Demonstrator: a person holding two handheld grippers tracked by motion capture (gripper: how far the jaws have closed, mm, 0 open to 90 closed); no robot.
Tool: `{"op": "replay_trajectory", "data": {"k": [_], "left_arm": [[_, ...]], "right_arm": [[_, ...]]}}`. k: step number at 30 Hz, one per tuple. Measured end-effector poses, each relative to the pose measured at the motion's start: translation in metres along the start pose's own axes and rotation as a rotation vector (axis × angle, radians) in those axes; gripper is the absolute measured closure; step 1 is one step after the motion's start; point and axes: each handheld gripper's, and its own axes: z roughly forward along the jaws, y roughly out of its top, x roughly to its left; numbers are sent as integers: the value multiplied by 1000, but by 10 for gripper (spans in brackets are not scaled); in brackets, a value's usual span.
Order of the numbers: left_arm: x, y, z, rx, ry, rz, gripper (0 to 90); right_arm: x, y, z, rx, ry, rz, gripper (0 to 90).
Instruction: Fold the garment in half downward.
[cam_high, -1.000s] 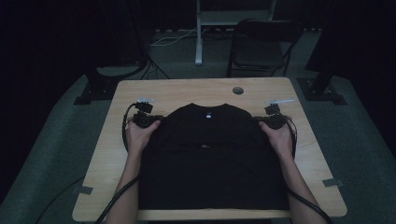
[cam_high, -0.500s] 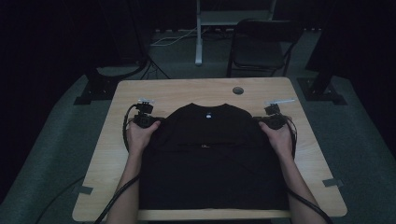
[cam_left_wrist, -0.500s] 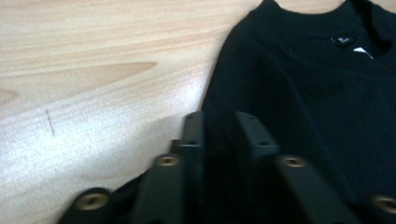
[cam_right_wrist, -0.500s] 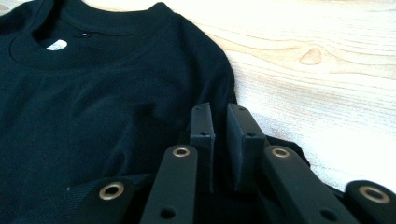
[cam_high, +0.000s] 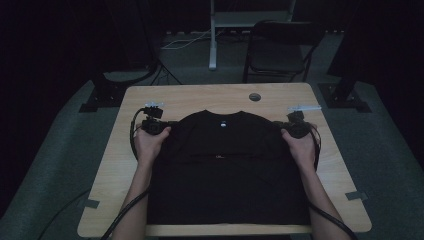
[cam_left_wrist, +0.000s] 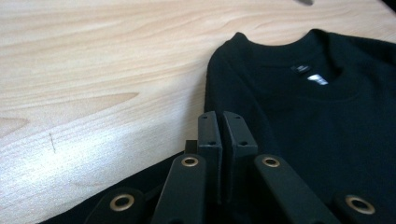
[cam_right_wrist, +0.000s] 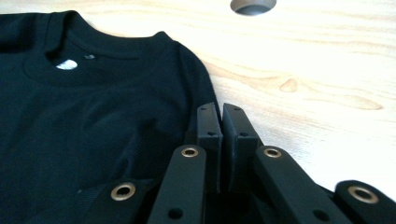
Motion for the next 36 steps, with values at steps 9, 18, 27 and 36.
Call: {"op": "replay_trajectory", "data": {"k": [9, 18, 27, 36], "left_arm": [[1, -4, -23, -43, -65, 1, 878], [-9, -14, -44, -69, -108, 39, 878], [-18, -28, -79, -102, -106, 93, 877], [-21, -47, -122, -147, -104, 111, 877]], "right_arm": [[-5, 3, -19, -43, -1, 15, 861], [7, 7, -37, -68, 24, -42, 860], [13, 3, -63, -92, 42, -91, 860], [28, -7, -94, -123, 56, -162, 860]]}}
